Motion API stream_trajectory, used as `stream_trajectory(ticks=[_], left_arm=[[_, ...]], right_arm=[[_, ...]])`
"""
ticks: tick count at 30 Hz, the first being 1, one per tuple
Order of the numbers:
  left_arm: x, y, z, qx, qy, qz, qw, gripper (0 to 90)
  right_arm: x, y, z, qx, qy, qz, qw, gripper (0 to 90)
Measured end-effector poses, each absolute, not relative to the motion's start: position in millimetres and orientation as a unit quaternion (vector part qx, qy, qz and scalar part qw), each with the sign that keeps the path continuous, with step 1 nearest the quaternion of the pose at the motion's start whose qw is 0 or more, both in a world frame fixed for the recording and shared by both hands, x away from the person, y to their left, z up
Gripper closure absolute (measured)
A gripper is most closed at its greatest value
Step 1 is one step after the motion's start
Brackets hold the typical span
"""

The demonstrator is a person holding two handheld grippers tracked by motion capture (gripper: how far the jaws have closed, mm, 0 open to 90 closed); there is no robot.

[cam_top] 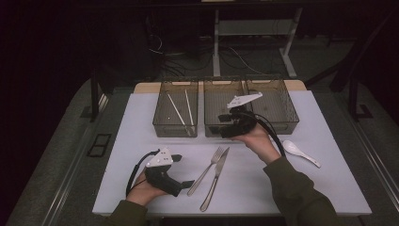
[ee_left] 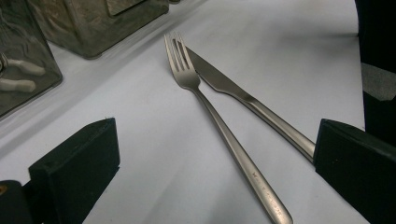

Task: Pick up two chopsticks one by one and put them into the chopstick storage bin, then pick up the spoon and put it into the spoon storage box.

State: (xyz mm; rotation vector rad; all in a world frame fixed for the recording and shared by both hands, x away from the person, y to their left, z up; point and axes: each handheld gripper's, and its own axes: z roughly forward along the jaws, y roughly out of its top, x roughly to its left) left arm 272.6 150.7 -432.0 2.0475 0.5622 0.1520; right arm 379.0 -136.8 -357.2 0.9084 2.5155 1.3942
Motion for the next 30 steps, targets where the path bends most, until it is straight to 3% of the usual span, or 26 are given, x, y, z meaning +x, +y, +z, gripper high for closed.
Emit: stream_trajectory(ticks=[14,30], left_arm=[[272.8,152.1,-432.0,0.843,0.231,0.064,0.482,0.0],[272.6,154.5,-431.3,0.844,0.228,0.069,0.48,0.0]], right_arm=[[331.7,-188.1,-382.4,0.307,0.83,0.46,0.065,32.2],[301.7,-221.6,-400.2,0.302,0.841,0.441,0.081,31.6]])
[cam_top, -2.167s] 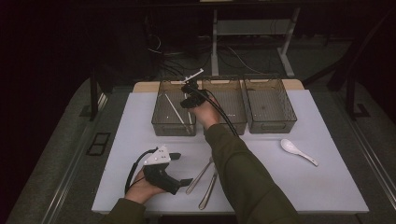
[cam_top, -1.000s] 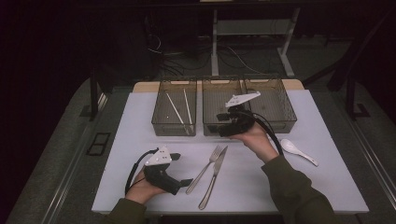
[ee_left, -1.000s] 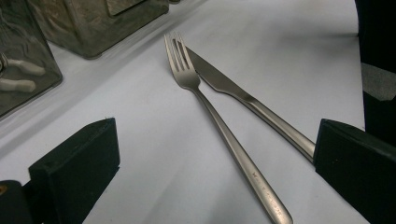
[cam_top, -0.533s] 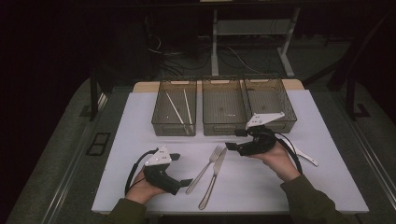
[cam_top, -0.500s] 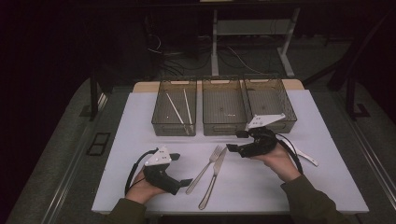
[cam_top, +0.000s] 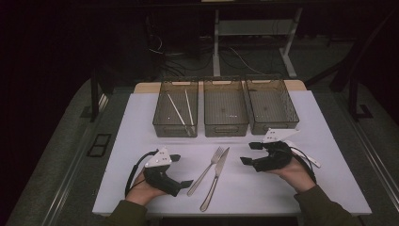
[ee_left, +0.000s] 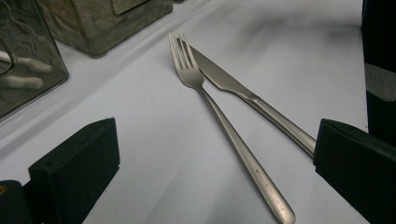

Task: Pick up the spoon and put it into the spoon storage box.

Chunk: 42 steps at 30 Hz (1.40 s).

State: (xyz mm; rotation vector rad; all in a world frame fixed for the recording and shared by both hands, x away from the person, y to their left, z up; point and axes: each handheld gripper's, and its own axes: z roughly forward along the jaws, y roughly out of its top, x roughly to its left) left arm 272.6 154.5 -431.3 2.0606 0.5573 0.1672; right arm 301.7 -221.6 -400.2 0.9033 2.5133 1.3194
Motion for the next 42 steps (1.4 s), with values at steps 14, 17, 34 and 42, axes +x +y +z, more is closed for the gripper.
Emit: stream_trajectory(ticks=[14,17,34,42], left_arm=[[273.8,154.5,-432.2,0.849,0.227,0.068,0.473,0.0],[273.7,154.5,-432.0,0.849,0.225,0.068,0.473,0.0],[273.2,153.9,-431.7,0.846,0.229,0.066,0.478,0.0],[273.2,153.7,-431.9,0.847,0.227,0.067,0.475,0.0]], right_arm=[[295.8,-266.2,-407.0,0.339,0.828,0.44,0.079,33.3],[296.7,-278.9,-404.7,0.354,0.82,0.443,0.081,32.9],[317.5,-328.4,-409.1,0.42,0.796,0.42,0.12,30.6],[324.7,-347.3,-412.8,0.45,0.782,0.411,0.132,33.9]])
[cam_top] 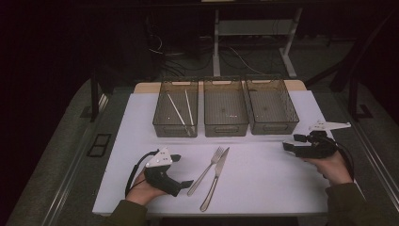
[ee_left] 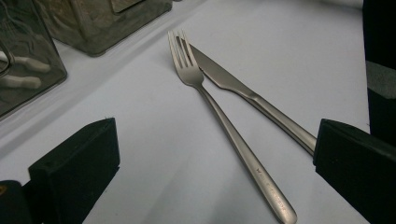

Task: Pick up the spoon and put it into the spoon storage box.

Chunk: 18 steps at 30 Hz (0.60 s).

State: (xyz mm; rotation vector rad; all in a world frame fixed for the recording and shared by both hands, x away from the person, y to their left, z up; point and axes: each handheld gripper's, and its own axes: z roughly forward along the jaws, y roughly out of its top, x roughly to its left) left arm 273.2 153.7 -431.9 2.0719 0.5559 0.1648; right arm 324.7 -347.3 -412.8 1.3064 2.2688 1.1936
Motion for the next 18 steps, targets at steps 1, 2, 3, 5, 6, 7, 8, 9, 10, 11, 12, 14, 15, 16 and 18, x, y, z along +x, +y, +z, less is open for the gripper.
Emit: stream_trajectory(ticks=[1,2,3,5,6,7,8,9,10,11,12,14,15,16,18], left_arm=[[273.3,153.7,-432.0,0.848,0.227,0.067,0.475,0.0],[273.4,153.7,-432.0,0.848,0.227,0.067,0.474,0.0],[273.4,153.6,-432.1,0.848,0.227,0.067,0.475,0.0],[273.3,153.3,-432.2,0.847,0.228,0.067,0.475,0.0],[273.3,153.2,-432.2,0.847,0.229,0.067,0.475,0.0],[273.2,153.1,-432.3,0.847,0.229,0.067,0.475,0.0],[273.1,153.0,-432.2,0.847,0.228,0.067,0.475,0.0],[273.1,152.8,-432.4,0.847,0.229,0.067,0.476,0.0],[273.1,152.7,-432.5,0.847,0.228,0.067,0.476,0.0],[273.2,152.7,-432.6,0.847,0.229,0.067,0.476,0.0],[273.0,152.3,-432.8,0.845,0.231,0.066,0.478,0.0],[273.1,152.7,-432.6,0.847,0.228,0.067,0.476,0.0],[273.1,152.6,-432.6,0.847,0.228,0.067,0.476,0.0],[273.1,152.5,-432.7,0.847,0.229,0.067,0.476,0.0],[273.0,152.3,-432.8,0.846,0.229,0.067,0.476,0.0]], right_arm=[[325.3,-349.5,-413.2,0.454,0.78,0.409,0.133,34.4],[326.2,-351.6,-413.9,0.458,0.778,0.407,0.135,34.7],[327.3,-353.9,-414.7,0.461,0.777,0.406,0.136,35.2],[329.1,-358.0,-416.4,0.471,0.773,0.403,0.135,36.9],[330.3,-360.4,-417.4,0.475,0.772,0.4,0.134,38.4],[331.4,-362.5,-418.8,0.48,0.77,0.399,0.133,39.0],[332.3,-364.6,-419.8,0.483,0.769,0.397,0.131,39.8],[333.1,-366.2,-421.0,0.487,0.768,0.394,0.13,40.6],[333.9,-368.0,-422.5,0.488,0.769,0.392,0.129,41.2],[334.6,-369.4,-423.8,0.491,0.768,0.389,0.128,41.6],[335.3,-370.4,-425.5,0.494,0.768,0.387,0.129,42.2],[336.6,-372.0,-428.4,0.499,0.768,0.381,0.127,43.0],[337.2,-372.7,-429.4,0.5,0.769,0.378,0.127,43.4],[337.8,-372.7,-430.3,0.502,0.768,0.376,0.126,43.5],[338.9,-372.7,-432.0,0.503,0.769,0.376,0.123,43.6]])
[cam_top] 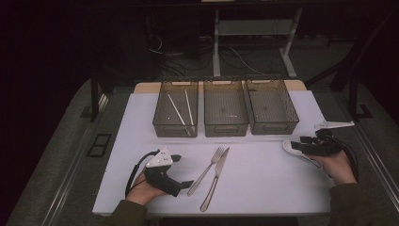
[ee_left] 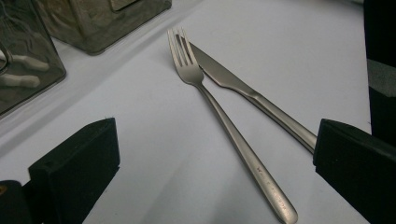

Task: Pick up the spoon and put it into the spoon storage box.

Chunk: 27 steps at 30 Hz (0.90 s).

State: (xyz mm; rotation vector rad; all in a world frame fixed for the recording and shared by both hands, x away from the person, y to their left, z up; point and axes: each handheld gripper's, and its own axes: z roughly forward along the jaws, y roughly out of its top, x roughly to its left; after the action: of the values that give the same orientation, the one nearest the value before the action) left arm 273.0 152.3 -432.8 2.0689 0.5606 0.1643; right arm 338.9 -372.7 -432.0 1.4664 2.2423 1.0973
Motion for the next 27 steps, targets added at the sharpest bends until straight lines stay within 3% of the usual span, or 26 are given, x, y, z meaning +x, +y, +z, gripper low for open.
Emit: stream_trajectory(ticks=[19,27], left_arm=[[273.0,152.5,-432.4,0.848,0.228,0.068,0.473,0.0],[273.0,152.4,-432.5,0.847,0.229,0.068,0.474,0.0]], right_arm=[[342.2,-366.5,-443.8,0.493,0.789,0.353,0.1,49.5],[341.0,-361.1,-443.2,0.474,0.807,0.338,0.1,57.4]])
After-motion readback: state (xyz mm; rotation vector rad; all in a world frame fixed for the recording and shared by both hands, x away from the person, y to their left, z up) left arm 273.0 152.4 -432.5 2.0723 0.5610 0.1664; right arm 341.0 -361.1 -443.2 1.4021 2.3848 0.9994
